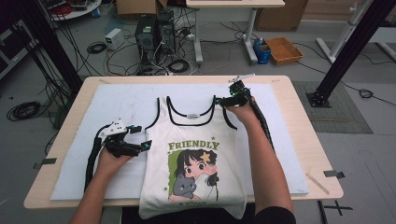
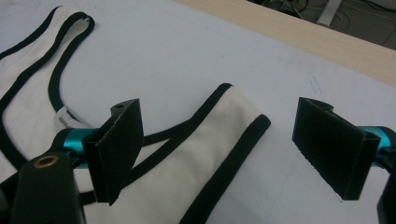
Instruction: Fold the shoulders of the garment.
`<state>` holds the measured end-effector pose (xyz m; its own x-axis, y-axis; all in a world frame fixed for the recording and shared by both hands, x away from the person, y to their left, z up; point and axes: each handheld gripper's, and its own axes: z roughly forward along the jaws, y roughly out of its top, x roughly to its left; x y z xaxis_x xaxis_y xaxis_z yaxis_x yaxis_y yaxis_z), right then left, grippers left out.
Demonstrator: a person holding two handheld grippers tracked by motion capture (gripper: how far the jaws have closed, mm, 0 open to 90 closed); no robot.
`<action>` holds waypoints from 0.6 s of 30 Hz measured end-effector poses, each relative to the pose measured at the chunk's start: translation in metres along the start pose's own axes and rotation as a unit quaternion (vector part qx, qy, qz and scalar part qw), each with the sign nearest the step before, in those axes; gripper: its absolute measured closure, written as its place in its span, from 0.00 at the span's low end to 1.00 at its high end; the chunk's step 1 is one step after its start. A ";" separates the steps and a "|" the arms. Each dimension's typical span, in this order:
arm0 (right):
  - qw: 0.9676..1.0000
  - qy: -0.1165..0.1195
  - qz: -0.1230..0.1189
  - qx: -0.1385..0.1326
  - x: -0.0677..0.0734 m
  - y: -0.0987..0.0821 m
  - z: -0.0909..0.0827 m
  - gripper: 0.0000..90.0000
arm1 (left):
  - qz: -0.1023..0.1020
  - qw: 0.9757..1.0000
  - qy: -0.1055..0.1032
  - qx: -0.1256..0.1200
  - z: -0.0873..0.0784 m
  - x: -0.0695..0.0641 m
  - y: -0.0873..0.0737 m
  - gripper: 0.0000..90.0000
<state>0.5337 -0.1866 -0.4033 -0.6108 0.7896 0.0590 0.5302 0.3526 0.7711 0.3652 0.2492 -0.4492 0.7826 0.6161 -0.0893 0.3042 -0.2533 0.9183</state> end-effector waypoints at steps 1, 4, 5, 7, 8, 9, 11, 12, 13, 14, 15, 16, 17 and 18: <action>1.000 0.000 0.004 0.003 -0.001 0.000 0.004 0.19 | 0.001 1.000 0.001 0.000 0.000 0.000 0.000 0.19; 1.000 -0.005 0.006 0.018 -0.003 -0.001 0.012 0.19 | 0.004 1.000 0.001 0.002 0.000 0.000 0.000 0.19; 1.000 -0.008 0.009 0.022 -0.004 -0.001 0.015 0.19 | 0.002 1.000 0.000 0.001 0.000 0.000 0.000 0.19; 1.000 -0.011 0.014 0.021 -0.006 0.001 0.022 0.19 | 0.000 1.000 0.000 0.001 0.000 0.000 0.000 0.19; 1.000 -0.009 0.019 0.017 -0.007 0.002 0.024 0.19 | -0.001 1.000 0.000 0.001 0.000 0.001 0.000 0.19; 1.000 -0.008 0.022 0.011 -0.007 0.002 0.027 0.19 | -0.001 1.000 0.000 0.000 0.000 0.001 0.000 0.19; 0.999 -0.013 0.029 0.019 -0.009 0.004 0.034 0.19 | 0.000 1.000 0.000 0.000 0.000 0.001 0.000 0.19; 0.999 -0.014 0.031 0.027 -0.010 0.004 0.038 0.19 | 0.000 1.000 0.000 0.000 0.000 0.001 0.000 0.19; 0.999 -0.014 0.034 0.034 -0.011 0.005 0.042 0.19 | -0.001 1.000 0.001 0.001 0.000 0.001 0.000 0.19; 0.999 -0.016 0.032 0.039 -0.011 0.006 0.046 0.19 | -0.001 1.000 0.000 0.001 0.000 0.000 0.000 0.19; 0.999 -0.017 0.030 0.040 -0.011 0.006 0.049 0.19 | 0.004 1.000 0.001 0.002 0.000 0.000 0.000 0.19; 0.999 -0.016 0.027 0.042 -0.010 0.006 0.052 0.22 | 0.005 1.000 0.001 0.002 0.000 -0.001 0.000 0.19; 0.998 -0.017 0.027 0.045 -0.010 0.005 0.054 0.25 | 0.006 1.000 0.001 0.004 0.001 -0.001 0.000 0.19; 0.998 -0.017 0.027 0.045 -0.010 0.005 0.054 0.25 | 0.006 1.000 0.001 0.004 0.001 -0.001 0.000 0.19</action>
<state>0.5741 -0.1661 -0.4342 -0.5606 0.8246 0.0762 0.6139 0.3521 0.7066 0.3649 0.2482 -0.4492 0.7847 0.6151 -0.0768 0.2987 -0.2666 0.9164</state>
